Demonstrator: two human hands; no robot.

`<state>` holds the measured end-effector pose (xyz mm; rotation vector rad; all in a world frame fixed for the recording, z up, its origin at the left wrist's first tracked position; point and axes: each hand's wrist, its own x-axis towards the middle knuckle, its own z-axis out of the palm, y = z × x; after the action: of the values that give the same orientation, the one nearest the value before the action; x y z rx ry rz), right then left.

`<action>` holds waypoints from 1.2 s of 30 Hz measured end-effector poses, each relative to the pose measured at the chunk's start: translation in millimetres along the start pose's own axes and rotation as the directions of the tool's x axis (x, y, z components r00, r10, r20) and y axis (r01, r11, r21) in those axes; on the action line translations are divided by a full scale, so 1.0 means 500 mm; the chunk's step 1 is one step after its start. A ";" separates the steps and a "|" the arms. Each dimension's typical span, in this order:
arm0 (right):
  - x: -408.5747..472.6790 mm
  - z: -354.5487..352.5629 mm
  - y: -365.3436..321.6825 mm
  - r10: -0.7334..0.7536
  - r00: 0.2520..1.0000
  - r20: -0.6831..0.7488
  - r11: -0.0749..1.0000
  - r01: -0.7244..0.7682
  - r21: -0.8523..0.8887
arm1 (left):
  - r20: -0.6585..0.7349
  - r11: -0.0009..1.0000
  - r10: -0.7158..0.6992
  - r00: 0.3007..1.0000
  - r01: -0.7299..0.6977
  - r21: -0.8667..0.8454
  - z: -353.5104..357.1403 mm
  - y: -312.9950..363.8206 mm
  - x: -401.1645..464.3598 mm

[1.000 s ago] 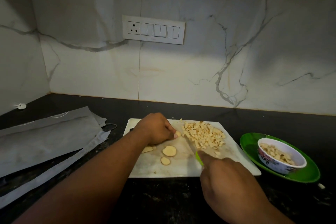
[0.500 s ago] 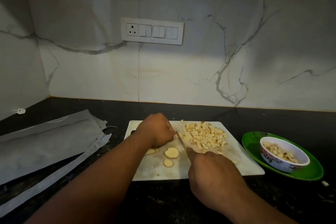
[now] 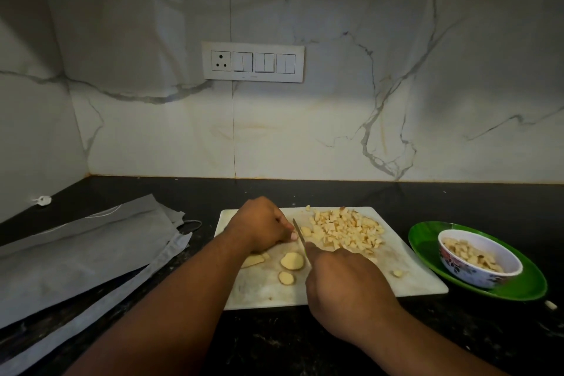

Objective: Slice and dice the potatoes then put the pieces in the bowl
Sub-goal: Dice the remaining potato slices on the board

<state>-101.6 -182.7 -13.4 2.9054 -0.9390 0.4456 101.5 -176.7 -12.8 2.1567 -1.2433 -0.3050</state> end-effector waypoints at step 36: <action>0.020 0.008 0.006 -0.005 1.000 0.014 0.998 0.004 0.057 | 0.009 0.998 0.065 0.998 -0.065 0.026 -0.009 -0.004 -0.002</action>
<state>-94.7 -191.2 -14.6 2.9648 -0.9361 0.4593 104.4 -173.7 -10.5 2.1340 -1.3256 -0.2724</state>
